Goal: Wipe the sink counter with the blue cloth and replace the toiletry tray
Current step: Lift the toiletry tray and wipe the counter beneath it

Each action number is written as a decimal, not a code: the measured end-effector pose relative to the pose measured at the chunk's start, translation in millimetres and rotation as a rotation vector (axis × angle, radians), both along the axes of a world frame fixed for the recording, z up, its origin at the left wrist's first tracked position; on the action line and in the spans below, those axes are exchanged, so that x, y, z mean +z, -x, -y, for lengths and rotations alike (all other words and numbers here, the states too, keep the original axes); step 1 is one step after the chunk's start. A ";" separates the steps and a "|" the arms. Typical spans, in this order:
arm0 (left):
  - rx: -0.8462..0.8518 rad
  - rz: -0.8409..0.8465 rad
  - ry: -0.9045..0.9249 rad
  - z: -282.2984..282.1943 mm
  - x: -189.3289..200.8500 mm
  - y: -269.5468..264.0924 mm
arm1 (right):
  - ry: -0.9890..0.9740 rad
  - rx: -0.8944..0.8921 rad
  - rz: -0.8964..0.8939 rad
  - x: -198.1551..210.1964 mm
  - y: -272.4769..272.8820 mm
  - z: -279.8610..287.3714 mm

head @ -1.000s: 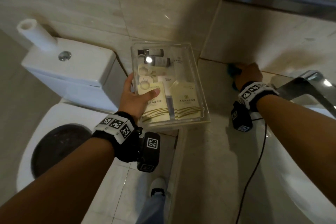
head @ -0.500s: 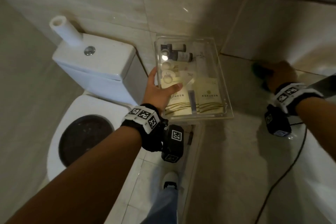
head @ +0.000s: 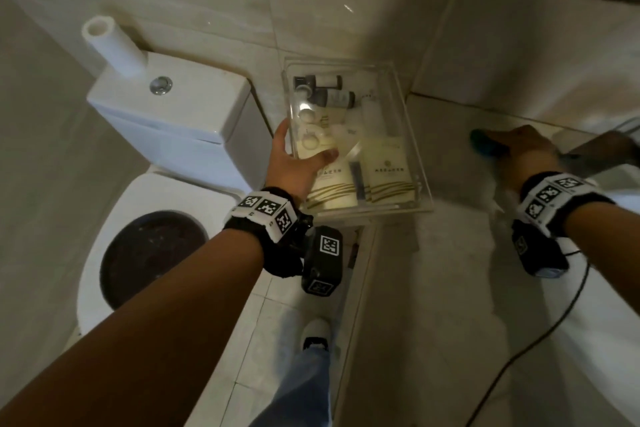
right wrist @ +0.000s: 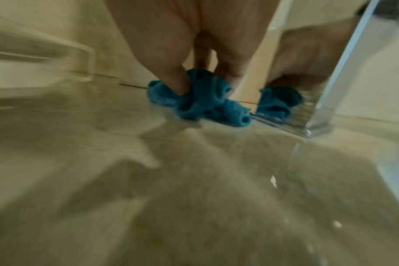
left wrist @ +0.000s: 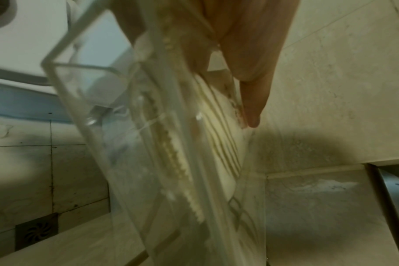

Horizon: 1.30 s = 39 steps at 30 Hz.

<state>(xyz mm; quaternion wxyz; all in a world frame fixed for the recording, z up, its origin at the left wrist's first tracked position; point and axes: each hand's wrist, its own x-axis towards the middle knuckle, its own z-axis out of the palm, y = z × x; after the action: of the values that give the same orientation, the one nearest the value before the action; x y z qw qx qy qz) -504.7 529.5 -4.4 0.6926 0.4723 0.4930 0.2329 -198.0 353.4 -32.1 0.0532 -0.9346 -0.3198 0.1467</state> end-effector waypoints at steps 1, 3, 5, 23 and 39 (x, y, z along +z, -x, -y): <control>0.002 -0.002 -0.003 -0.6 -1.9 0.3 | 0.087 -0.053 0.022 0.5 -3.0 1.6; 0.002 -0.013 -0.002 -0.5 -4.8 1.9 | 0.175 -0.096 0.019 0.8 6.0 4.4; 0.011 -0.021 0.003 1.0 -3.7 3.5 | 0.112 -0.045 0.017 5.0 32.4 7.6; -0.009 -0.039 0.040 5.4 16.8 17.2 | -0.017 -0.058 -0.011 11.7 64.9 28.5; 0.054 0.001 0.007 19.3 38.6 24.8 | -0.097 -0.149 -0.016 11.3 73.5 78.6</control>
<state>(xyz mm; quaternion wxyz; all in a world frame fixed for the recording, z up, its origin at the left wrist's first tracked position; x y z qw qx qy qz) -529.5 510.2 34.2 0.6879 0.4563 0.5060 0.2500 -271.4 274.8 -20.8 0.1119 -0.9508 -0.2559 0.1343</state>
